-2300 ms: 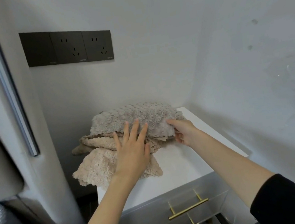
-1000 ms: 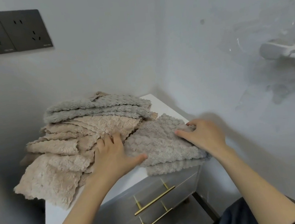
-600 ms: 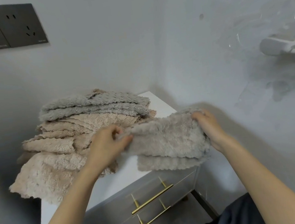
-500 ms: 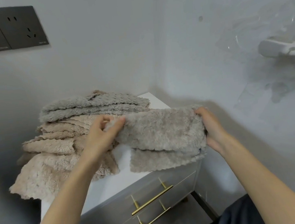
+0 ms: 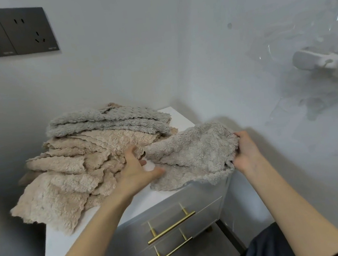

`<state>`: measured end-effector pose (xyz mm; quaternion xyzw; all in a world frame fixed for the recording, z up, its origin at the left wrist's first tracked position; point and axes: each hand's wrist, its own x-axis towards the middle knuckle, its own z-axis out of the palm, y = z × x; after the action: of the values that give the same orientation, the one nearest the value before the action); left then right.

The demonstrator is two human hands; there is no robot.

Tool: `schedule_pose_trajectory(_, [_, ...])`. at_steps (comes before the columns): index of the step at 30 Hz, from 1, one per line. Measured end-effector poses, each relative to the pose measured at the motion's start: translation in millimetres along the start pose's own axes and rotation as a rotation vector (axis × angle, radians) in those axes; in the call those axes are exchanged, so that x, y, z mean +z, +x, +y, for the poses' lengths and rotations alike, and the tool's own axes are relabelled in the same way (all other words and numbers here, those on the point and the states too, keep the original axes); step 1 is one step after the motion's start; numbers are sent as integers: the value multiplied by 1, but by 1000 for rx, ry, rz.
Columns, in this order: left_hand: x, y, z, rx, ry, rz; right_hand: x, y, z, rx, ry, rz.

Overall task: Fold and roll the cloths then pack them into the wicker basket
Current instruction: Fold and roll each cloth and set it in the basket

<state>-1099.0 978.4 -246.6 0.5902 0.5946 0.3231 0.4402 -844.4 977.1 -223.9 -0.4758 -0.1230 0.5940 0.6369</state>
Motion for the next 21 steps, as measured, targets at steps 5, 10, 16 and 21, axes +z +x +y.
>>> schedule_pose_trajectory(5, [16,11,-5,111,71,69,-1,-4,1,-14,-12,-32])
schedule_pose_trajectory(10, [18,13,-4,243,113,221,-6,-11,-3,-9,-71,-70])
schedule_pose_trajectory(16, [-18,8,13,363,21,366,-7,-12,-1,-204,-157,47])
schedule_pose_trajectory(21, [-54,-5,24,400,-76,450,-3,-16,7,-430,-428,27])
